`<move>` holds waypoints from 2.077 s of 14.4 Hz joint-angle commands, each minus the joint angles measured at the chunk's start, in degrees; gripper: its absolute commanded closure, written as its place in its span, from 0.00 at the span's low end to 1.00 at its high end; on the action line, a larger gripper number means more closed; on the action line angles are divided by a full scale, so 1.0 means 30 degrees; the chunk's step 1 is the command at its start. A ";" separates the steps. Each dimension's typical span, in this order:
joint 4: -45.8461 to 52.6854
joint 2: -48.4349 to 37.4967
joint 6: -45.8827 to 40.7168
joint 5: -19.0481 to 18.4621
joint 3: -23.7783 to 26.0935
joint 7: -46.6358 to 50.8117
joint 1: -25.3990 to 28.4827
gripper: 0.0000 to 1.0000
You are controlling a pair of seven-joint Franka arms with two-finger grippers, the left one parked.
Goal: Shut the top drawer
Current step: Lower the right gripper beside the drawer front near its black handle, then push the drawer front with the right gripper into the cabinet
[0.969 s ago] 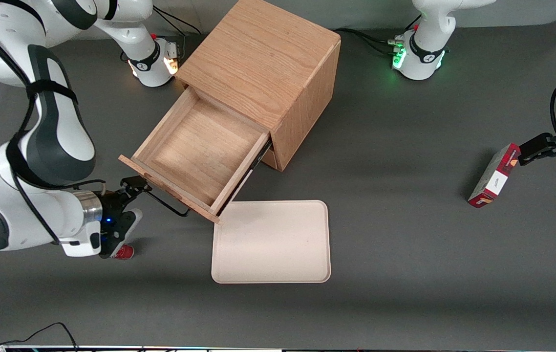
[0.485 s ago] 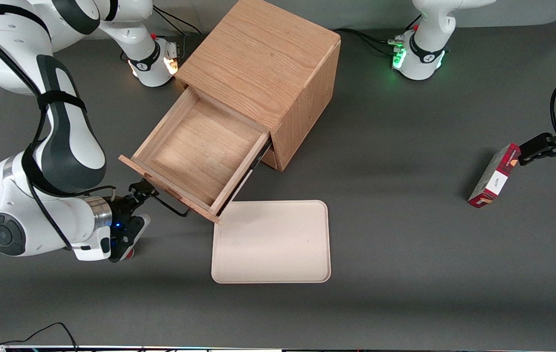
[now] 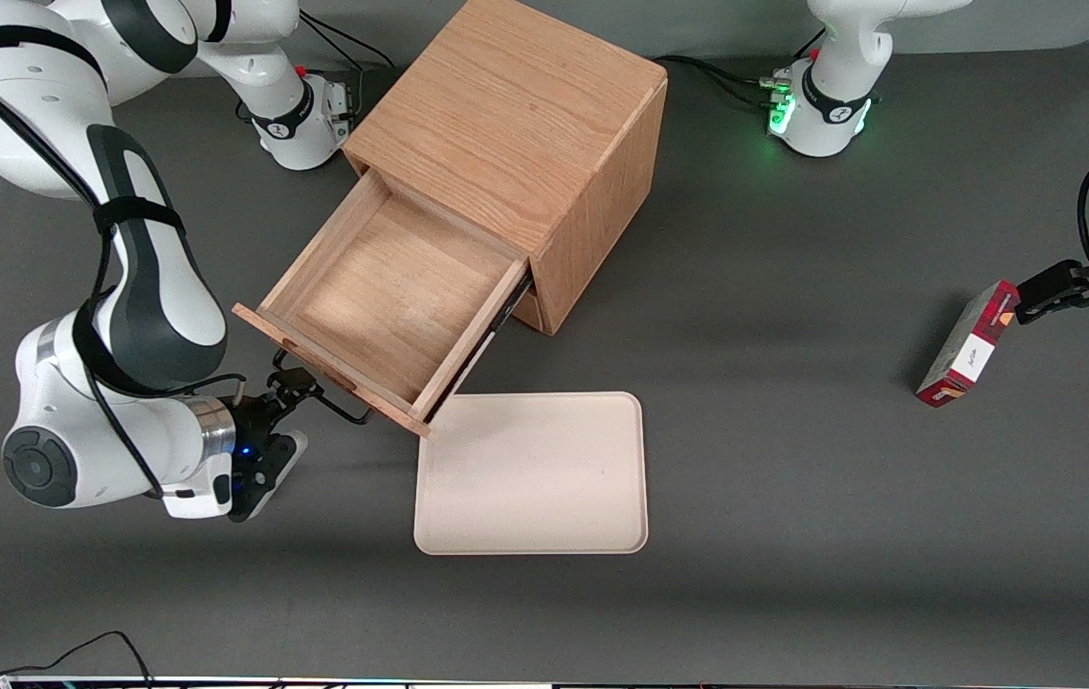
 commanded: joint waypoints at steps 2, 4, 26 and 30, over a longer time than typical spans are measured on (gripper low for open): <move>-0.0759 -0.0194 0.0671 -0.0276 0.0133 0.0864 -0.0113 0.00; -0.1720 -0.0660 0.1167 -0.0246 0.0162 0.1038 -0.0172 0.00; -0.9631 -0.6402 0.2458 0.3709 0.0192 0.4204 -0.0553 0.00; -1.2063 -0.7954 0.3775 0.4878 0.0221 0.4262 -0.0466 0.00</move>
